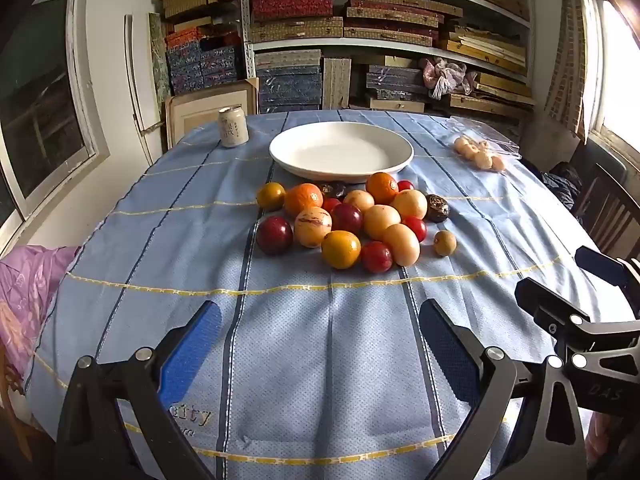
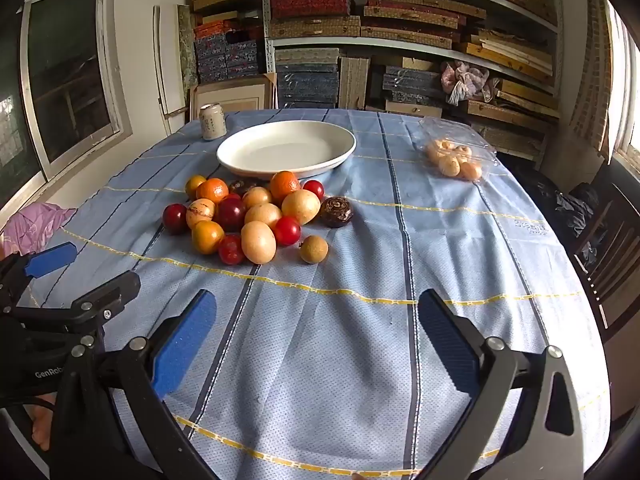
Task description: Organize fruits
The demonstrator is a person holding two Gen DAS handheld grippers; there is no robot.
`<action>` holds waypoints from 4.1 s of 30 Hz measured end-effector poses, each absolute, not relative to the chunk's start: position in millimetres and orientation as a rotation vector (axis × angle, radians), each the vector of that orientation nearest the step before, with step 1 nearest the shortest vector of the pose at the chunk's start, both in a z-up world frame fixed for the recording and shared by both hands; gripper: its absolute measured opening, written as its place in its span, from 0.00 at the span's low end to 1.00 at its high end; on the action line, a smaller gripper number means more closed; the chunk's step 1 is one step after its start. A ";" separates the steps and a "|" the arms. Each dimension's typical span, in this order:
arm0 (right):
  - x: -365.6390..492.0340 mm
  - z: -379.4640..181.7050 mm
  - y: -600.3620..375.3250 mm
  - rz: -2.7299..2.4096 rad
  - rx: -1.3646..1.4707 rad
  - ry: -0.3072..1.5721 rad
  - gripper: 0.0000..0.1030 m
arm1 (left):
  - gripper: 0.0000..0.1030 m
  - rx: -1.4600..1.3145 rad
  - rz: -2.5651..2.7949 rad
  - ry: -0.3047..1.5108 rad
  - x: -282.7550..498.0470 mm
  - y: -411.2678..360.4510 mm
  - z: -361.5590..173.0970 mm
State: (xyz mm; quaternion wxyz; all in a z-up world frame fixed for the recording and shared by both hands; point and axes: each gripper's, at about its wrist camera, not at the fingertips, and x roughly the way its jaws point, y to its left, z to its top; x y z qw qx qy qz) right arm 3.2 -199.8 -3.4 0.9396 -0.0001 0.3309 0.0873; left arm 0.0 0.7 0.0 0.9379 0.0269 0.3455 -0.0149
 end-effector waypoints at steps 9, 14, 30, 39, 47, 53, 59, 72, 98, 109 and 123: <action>2.9 -5.3 -195.1 0.191 -0.003 0.682 0.96 | 0.97 0.048 -0.032 0.721 -0.7 -2.3 -7.8; 3.9 -8.3 -191.9 0.186 -0.004 0.684 0.96 | 0.97 0.044 -0.032 0.726 0.1 -1.4 -8.2; 7.8 -10.8 -194.9 0.190 0.011 0.696 0.96 | 0.97 0.041 -0.031 0.746 6.2 7.6 -11.3; 8.0 -11.4 -194.6 0.191 0.014 0.697 0.96 | 0.97 0.013 -0.040 0.747 10.3 14.8 -15.1; 13.9 -16.6 -193.2 0.186 0.030 0.710 0.96 | 0.97 0.026 -0.064 0.749 13.9 12.5 -18.3; 17.7 -18.6 -193.8 0.188 0.038 0.720 0.96 | 0.97 0.026 -0.059 0.757 17.8 12.6 -20.4; 18.0 -18.8 -194.2 0.189 0.040 0.720 0.96 | 0.97 0.025 -0.055 0.759 19.9 13.1 -20.9; 18.1 -18.6 -194.2 0.190 0.040 0.719 0.96 | 0.97 0.019 -0.049 0.766 20.9 15.4 -22.3; 24.8 -24.1 -192.7 0.212 0.043 0.736 0.96 | 0.97 0.017 -0.063 0.806 30.6 17.6 -32.5; 68.4 3.5 -240.7 0.341 0.134 0.647 0.96 | 0.97 -0.006 -0.136 0.854 82.8 37.2 -39.2; 122.8 -42.8 -243.3 0.348 0.152 0.712 0.96 | 0.97 -0.022 -0.201 0.907 143.0 58.3 -53.7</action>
